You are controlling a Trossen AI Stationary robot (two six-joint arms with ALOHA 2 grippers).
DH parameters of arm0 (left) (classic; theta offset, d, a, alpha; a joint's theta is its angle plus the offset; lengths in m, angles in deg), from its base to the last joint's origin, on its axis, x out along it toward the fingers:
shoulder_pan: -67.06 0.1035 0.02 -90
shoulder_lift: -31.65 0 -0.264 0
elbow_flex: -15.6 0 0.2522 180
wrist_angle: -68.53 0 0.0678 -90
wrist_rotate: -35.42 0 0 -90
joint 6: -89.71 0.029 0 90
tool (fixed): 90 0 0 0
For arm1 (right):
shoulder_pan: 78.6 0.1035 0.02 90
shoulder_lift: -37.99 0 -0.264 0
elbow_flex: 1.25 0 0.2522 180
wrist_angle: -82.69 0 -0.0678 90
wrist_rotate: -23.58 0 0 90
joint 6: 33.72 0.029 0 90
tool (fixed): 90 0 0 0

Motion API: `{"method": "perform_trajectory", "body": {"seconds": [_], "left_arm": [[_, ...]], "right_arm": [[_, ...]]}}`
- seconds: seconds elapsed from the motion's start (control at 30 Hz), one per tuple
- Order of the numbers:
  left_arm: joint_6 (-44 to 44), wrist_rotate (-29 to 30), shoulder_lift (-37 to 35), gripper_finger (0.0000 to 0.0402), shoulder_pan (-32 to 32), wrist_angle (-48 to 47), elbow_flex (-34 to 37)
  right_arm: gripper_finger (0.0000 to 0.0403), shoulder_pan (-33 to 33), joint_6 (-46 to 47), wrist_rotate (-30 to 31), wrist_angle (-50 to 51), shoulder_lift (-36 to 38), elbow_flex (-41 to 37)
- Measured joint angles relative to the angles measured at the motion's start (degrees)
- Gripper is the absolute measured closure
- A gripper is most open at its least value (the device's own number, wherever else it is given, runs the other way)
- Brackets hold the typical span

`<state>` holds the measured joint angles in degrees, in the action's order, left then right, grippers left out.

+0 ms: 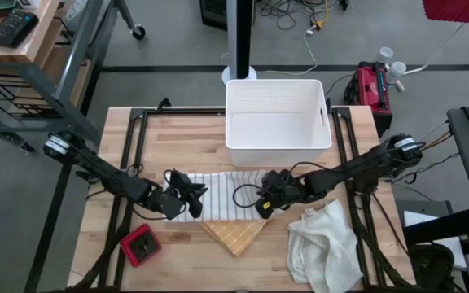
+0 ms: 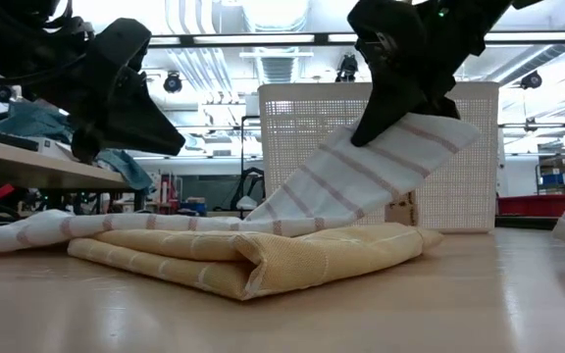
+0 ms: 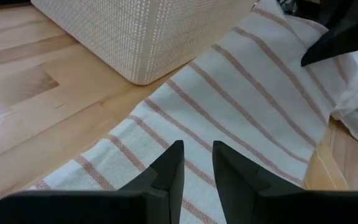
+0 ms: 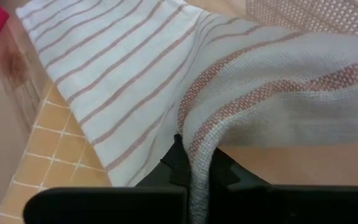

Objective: Fold towel
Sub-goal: Fold the brown patterned towel

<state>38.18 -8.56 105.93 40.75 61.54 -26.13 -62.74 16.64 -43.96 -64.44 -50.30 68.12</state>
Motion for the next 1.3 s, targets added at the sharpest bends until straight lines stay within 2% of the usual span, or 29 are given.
{"method": "perform_trajectory", "body": {"seconds": [0.3, 0.5, 0.57, 1.03, 1.3], "left_arm": [[0.5, 0.0, 0.0, 0.0326, 0.0, 0.2, -0.1], [2.4, 0.0, 0.0, 0.0326, 0.0, 0.1, -0.1], [2.8, 0.0, 0.0, 0.0326, 0.0, 0.1, -0.1], [4.8, 0.0, 0.0, 0.0326, 0.2, 0.1, -0.5], [4.7, 0.0, 0.0, 0.0326, 0.2, 0.0, -0.5]], "right_arm": [[0.0399, -1.9, 2.1, 0.9, -2.1, 0.0, 0.5], [0.0399, -2.6, 1.3, 12.5, -12.1, 0.0, 0.4], [0.0399, -2.6, -0.7, 11.5, -14.2, 0.3, 0.4], [0.0399, -2.6, -1.5, 8.7, -12.7, 1.1, 0.7], [0.0399, -1.5, 3.5, 7.0, -1.5, 1.1, 0.7]]}}
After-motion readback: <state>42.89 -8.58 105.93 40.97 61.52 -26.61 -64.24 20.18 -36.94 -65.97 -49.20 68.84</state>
